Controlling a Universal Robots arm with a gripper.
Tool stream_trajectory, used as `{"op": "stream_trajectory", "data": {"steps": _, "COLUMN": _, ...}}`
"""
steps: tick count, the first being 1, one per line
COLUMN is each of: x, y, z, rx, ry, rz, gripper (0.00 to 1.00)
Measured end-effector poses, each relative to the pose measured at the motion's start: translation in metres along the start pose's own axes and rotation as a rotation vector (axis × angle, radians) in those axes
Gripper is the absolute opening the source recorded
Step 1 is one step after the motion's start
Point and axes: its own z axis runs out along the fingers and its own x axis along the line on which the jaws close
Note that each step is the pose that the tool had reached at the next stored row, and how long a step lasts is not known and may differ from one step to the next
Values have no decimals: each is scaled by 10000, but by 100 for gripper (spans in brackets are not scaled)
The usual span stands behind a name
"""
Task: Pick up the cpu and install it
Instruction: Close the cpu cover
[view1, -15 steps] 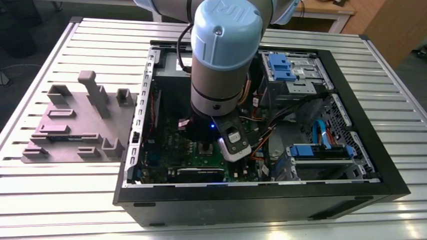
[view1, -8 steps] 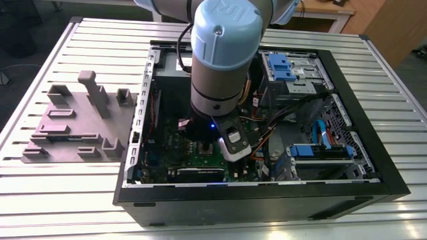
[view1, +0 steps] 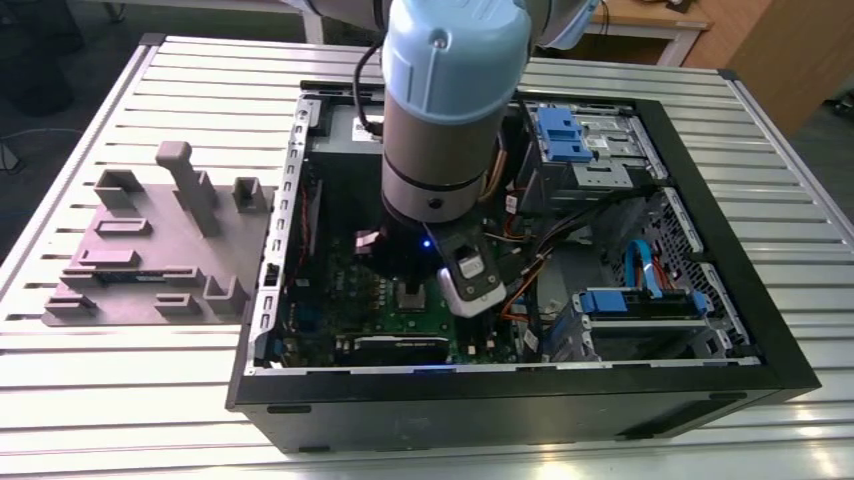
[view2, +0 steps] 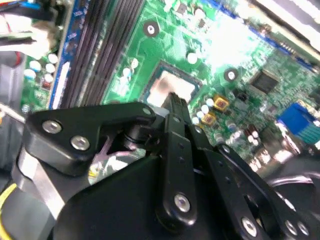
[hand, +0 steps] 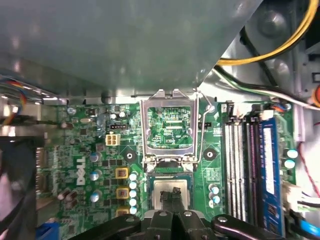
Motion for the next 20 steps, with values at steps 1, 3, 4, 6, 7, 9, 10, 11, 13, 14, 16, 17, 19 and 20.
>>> {"op": "stream_trajectory", "data": {"steps": 1, "x": 1, "y": 3, "z": -45, "rx": 1, "ry": 0, "rz": 0, "gripper": 11}}
{"op": "stream_trajectory", "data": {"steps": 3, "x": 2, "y": 9, "z": -121, "rx": 0, "ry": 0, "rz": 1, "gripper": 11}}
{"op": "stream_trajectory", "data": {"steps": 4, "x": 3, "y": 12, "z": -160, "rx": 1, "ry": 0, "rz": 1, "gripper": 11}}
{"op": "stream_trajectory", "data": {"steps": 6, "x": 5, "y": 19, "z": -245, "rx": 0, "ry": 0, "rz": 1, "gripper": 11}}
{"op": "stream_trajectory", "data": {"steps": 7, "x": 5, "y": 23, "z": -298, "rx": 0, "ry": 0, "rz": 0, "gripper": 11}}
{"op": "stream_trajectory", "data": {"steps": 9, "x": 7, "y": 29, "z": -378, "rx": 1, "ry": 0, "rz": 0, "gripper": 11}}
{"op": "stream_trajectory", "data": {"steps": 10, "x": 8, "y": 32, "z": -408, "rx": 1, "ry": 1, "rz": 0, "gripper": 11}}
{"op": "stream_trajectory", "data": {"steps": 11, "x": 8, "y": 34, "z": -434, "rx": 0, "ry": 0, "rz": 0, "gripper": 11}}
{"op": "stream_trajectory", "data": {"steps": 13, "x": 8, "y": 35, "z": -443, "rx": -2, "ry": -1, "rz": 0, "gripper": 11}}
{"op": "stream_trajectory", "data": {"steps": 14, "x": 8, "y": 35, "z": -443, "rx": -2, "ry": -1, "rz": 0, "gripper": 11}}
{"op": "stream_trajectory", "data": {"steps": 16, "x": 8, "y": 35, "z": -444, "rx": -3, "ry": -1, "rz": 0, "gripper": 11}}
{"op": "stream_trajectory", "data": {"steps": 17, "x": 8, "y": 35, "z": -445, "rx": -1, "ry": 0, "rz": 0, "gripper": 11}}
{"op": "stream_trajectory", "data": {"steps": 19, "x": 6, "y": 35, "z": -444, "rx": 1, "ry": 0, "rz": 0, "gripper": 11}}
{"op": "stream_trajectory", "data": {"steps": 20, "x": 1, "y": 35, "z": -441, "rx": 1, "ry": 1, "rz": -1, "gripper": 11}}
